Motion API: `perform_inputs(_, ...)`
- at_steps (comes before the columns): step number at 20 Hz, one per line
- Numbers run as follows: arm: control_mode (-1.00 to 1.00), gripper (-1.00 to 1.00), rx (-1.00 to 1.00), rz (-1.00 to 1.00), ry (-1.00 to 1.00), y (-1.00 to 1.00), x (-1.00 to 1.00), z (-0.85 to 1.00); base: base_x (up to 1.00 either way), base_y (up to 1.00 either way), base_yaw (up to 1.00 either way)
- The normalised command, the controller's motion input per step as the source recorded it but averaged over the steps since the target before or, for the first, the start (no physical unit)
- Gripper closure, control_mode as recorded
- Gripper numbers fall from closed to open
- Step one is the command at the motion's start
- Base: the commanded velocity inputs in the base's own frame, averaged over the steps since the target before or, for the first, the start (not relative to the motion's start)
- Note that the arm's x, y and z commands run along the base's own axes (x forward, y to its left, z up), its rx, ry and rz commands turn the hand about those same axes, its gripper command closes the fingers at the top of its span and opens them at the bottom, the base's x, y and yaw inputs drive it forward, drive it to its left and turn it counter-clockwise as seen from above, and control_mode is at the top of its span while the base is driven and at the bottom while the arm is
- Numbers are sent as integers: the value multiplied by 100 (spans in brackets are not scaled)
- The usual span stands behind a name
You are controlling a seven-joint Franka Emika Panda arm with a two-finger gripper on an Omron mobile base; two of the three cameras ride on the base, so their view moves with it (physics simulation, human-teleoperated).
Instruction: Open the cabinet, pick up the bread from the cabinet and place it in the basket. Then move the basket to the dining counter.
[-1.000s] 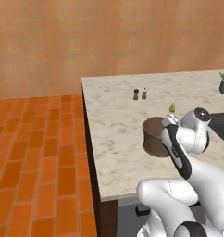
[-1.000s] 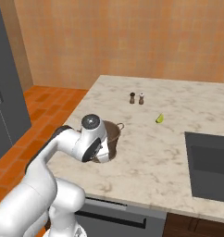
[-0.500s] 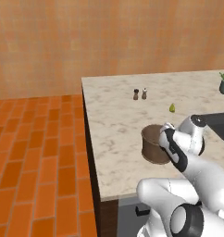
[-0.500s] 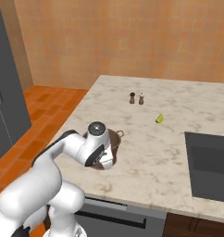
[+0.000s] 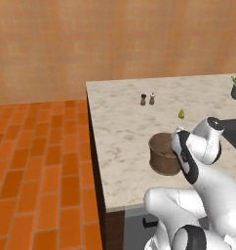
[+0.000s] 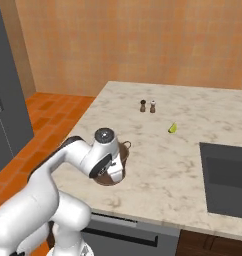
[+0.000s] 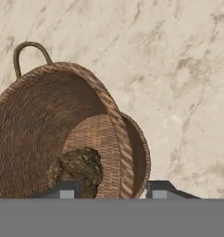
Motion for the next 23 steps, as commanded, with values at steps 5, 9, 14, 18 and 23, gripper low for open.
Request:
perform_inputs(5, -100, -100, 0, 1, -9, 0, -40, 65, 0, 0, 0)
perform_inputs(9, -100, -100, 0, 7, -23, 0, -66, 74, 0, 0, 0)
perform_inputs(14, -100, -100, -4, 17, -27, 11, -64, 98, 0, 0, 0)
perform_inputs(18, -100, -100, -4, 17, -15, 54, -78, 96, 0, 0, 0)
perform_inputs(23, -100, -100, -1, 18, -9, 74, -77, 86, 0, 0, 0)
